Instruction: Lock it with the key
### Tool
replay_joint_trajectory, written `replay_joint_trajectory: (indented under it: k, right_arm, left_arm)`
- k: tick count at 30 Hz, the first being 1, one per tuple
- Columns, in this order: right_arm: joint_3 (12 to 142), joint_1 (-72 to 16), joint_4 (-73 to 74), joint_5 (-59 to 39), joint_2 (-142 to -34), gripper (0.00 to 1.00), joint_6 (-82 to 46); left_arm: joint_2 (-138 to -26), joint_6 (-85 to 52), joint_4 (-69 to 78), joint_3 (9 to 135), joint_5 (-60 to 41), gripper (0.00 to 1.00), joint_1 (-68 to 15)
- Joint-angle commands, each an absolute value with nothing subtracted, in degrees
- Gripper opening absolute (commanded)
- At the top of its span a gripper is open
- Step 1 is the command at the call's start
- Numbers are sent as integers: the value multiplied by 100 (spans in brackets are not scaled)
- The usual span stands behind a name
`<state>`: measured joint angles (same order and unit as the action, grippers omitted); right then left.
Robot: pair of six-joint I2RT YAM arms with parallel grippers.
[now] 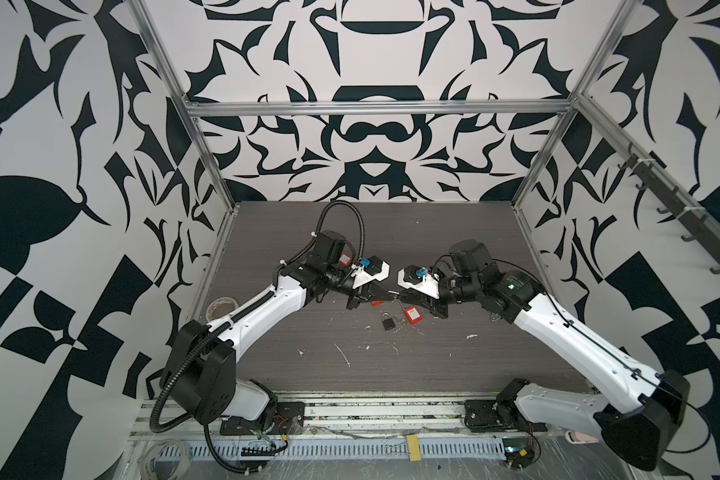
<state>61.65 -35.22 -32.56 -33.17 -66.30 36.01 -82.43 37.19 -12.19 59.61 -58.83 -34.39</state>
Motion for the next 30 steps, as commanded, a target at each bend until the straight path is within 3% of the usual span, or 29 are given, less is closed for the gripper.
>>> replay_joint_trajectory:
  k: [1, 8, 10, 12, 23, 30]
  right_arm:
    - [6152, -3590, -3098, -3612, -6642, 13, 3553]
    - [6196, -3586, -3103, -3627, -6710, 2, 3568]
    - [6185, -3593, -3053, -3574, -6680, 1, 3577]
    - [6153, -3587, -2988, -3507, -6628, 0, 3577]
    - [6069, -3586, -2914, -3419, -6559, 0, 3573]
    - [6042, -3587, -2872, -3387, -6538, 0, 3560]
  left_arm:
    - [-8323, 3711, -1255, 6127, -6114, 0, -3428]
    - [-8353, 3735, -1335, 6183, -6065, 0, -3428]
    - [-8294, 3719, -1351, 6153, -5930, 25, -3435]
    - [-8188, 3731, -1341, 6062, -5765, 29, -3421]
    - [-8016, 4166, -1821, 6054, -5703, 30, -3274]
    - [-8043, 4210, -1907, 6091, -5745, 22, -3277]
